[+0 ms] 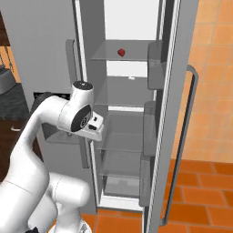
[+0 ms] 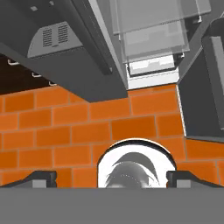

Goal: Take the strawberry from the fridge and place it on top of the pancake, located on the dining counter.

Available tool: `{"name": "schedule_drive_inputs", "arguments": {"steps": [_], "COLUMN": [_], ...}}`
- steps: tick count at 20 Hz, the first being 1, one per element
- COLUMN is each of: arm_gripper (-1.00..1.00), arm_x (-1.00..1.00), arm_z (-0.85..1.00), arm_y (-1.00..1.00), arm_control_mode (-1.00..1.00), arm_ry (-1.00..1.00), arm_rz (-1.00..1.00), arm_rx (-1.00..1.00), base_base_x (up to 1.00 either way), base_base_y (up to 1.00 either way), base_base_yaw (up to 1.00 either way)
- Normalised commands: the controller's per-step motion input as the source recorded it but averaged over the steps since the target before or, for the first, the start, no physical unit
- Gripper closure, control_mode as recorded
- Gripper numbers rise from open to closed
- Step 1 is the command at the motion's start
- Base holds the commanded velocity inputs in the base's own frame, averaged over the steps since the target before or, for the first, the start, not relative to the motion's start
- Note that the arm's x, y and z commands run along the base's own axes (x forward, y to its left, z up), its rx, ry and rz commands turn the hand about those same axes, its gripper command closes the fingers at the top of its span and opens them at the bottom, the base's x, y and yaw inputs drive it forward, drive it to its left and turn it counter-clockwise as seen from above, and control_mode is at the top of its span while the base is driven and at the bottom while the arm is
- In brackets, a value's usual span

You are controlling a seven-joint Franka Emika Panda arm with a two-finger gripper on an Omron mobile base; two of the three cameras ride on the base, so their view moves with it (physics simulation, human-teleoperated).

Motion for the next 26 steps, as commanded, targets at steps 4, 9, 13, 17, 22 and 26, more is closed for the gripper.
{"name": "schedule_drive_inputs", "arguments": {"steps": [4, 9, 13, 17, 22, 26], "arm_gripper": [-1.0, -1.0, -1.0, -1.0, -1.0, -1.0], "arm_x": [-0.92, -0.93, -0.17, 0.27, 0.02, 0.0], "arm_z": [0.23, 0.01, 0.0, -0.02, -0.03, 0.0], "arm_y": [0.8, 0.15, -0.29, -0.13, 0.0, 0.0], "arm_control_mode": [-1.0, -1.0, -1.0, -1.0, -1.0, -1.0], "arm_ry": [0.01, 0.0, 0.0, 0.01, 0.01, 0.0], "arm_rz": [-0.12, -0.12, -0.01, 0.06, 0.01, 0.0], "arm_rx": [0.0, -0.18, -0.19, -0.16, -0.02, 0.0], "base_base_x": [0.0, 0.0, 0.0, 0.0, 0.0, 0.0], "base_base_y": [0.0, 0.0, 0.0, 0.0, 0.0, 0.0], "base_base_yaw": [0.0, 0.0, 0.0, 0.0, 0.0, 0.0]}}
